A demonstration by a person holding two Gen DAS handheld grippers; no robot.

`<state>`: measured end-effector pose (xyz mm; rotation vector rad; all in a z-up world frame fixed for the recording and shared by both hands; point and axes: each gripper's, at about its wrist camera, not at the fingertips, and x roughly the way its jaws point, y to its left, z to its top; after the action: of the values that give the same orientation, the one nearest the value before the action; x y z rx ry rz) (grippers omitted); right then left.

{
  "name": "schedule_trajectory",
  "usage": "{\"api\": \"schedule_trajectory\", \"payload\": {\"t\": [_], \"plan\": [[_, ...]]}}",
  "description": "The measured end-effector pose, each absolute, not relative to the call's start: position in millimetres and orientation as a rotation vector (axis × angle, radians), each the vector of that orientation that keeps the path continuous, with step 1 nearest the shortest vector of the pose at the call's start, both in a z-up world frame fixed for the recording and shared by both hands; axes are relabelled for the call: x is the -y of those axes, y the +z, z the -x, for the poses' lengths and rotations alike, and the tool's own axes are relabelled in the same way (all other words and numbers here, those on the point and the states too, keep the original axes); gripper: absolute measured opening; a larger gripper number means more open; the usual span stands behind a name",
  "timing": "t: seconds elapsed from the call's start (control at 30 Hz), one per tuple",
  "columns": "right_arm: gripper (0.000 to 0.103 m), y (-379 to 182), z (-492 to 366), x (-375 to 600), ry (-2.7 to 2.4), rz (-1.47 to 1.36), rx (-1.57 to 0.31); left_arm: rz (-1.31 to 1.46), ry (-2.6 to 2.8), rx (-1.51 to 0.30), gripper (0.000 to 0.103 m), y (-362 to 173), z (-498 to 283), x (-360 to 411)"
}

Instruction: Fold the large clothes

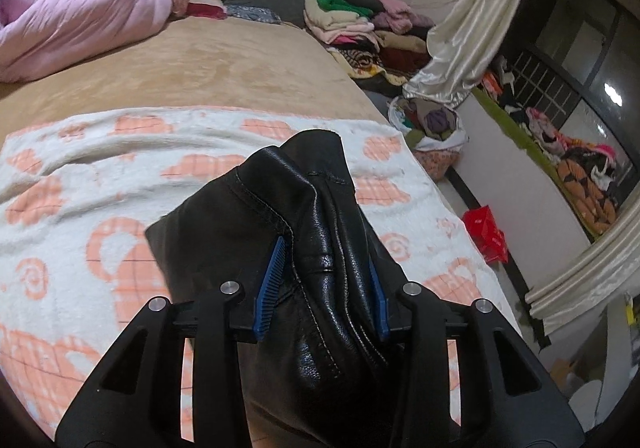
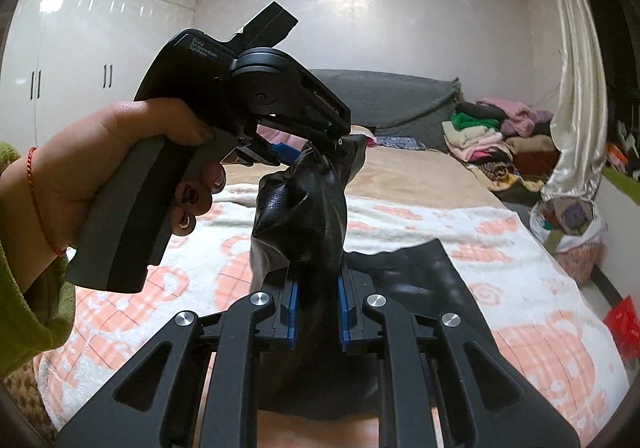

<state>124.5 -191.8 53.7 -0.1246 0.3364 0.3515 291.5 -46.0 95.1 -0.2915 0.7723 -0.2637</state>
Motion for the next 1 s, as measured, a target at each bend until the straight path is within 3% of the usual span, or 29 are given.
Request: {"api": "schedule_trajectory", "payload": {"t": [0.47,0.73,0.8,0.9,1.0], "plan": [[0.013,28,-138,259,0.314,-0.044,-0.421,0.234,-0.278,-0.837,0.036,72,-324,122],[0.013,-4,-166,307,0.313,-0.234,-0.569,0.303,-0.297,-0.806,0.036,72,-318,122],[0.014,-17,-172,325,0.341,-0.359,-0.612,0.301,-0.269,-0.791,0.041,66,-304,107],[0.015,-36,-182,347,0.369,-0.528,-0.669,0.256,-0.162,-0.773,0.057,50,-280,80],[0.021,-45,-189,358,0.393,-0.625,-0.698,0.268,-0.080,-0.879,0.058,1,-262,52]]}}
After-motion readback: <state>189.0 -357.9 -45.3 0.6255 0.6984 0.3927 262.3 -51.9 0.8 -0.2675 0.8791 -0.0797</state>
